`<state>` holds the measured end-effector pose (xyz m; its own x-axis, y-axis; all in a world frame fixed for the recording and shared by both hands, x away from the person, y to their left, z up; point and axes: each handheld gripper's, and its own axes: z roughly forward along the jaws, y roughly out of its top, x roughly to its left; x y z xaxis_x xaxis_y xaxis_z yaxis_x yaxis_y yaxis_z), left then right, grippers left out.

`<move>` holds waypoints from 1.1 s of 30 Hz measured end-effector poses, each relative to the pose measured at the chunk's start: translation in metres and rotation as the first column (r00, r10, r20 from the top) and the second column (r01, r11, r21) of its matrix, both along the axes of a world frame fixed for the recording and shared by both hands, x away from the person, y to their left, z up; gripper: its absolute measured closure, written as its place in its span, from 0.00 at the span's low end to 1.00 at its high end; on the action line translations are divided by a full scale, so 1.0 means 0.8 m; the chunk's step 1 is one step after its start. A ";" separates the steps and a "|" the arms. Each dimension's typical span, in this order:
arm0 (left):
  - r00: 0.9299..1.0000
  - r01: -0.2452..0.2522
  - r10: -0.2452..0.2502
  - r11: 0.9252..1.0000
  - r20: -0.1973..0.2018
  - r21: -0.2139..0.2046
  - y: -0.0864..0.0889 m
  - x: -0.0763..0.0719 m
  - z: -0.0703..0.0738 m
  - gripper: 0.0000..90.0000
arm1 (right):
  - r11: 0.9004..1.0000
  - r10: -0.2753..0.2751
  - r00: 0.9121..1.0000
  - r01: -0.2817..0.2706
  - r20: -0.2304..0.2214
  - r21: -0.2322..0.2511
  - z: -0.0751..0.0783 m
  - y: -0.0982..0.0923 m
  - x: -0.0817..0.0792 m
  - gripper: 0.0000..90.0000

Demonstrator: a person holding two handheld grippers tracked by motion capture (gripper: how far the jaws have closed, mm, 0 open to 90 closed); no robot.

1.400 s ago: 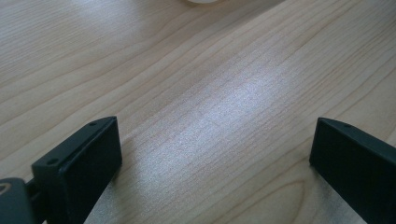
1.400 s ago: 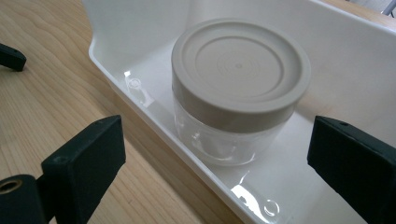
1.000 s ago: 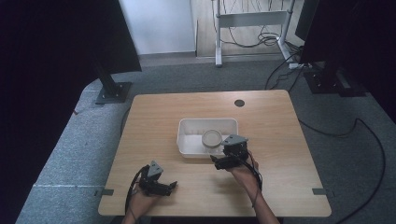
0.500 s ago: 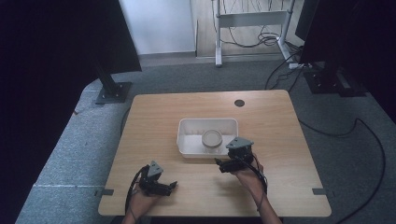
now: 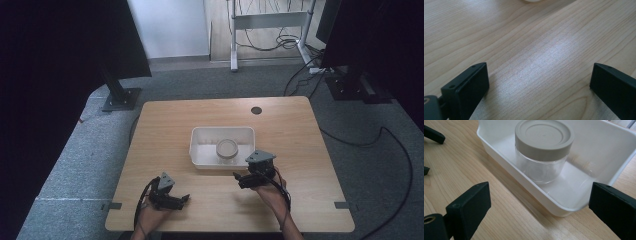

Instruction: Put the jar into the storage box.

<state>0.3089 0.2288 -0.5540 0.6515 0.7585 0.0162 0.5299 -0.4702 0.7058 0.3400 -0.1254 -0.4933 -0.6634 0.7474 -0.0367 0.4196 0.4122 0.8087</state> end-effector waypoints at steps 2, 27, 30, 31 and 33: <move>1.000 0.000 0.000 1.000 0.000 0.000 0.000 0.000 0.000 0.02 | 1.000 0.000 1.000 0.000 0.002 -0.001 0.001 -0.003 -0.002 0.04; 1.000 0.000 0.000 1.000 0.000 0.000 0.000 0.000 0.000 0.02 | 1.000 -0.031 0.999 0.031 0.014 0.001 -0.003 -0.054 -0.034 0.04; 1.000 0.000 0.000 1.000 0.000 0.000 0.000 0.000 0.000 0.02 | 0.999 -0.034 0.999 0.034 0.017 -0.001 -0.003 -0.059 -0.038 0.04; 1.000 0.000 0.000 1.000 0.000 0.000 0.000 0.000 0.000 0.02 | 0.999 -0.035 0.999 0.035 0.018 -0.002 -0.003 -0.061 -0.039 0.04; 1.000 0.000 0.000 1.000 0.000 0.001 0.000 0.000 0.000 0.02 | 0.999 -0.039 0.999 0.039 0.018 0.000 -0.004 -0.064 -0.041 0.04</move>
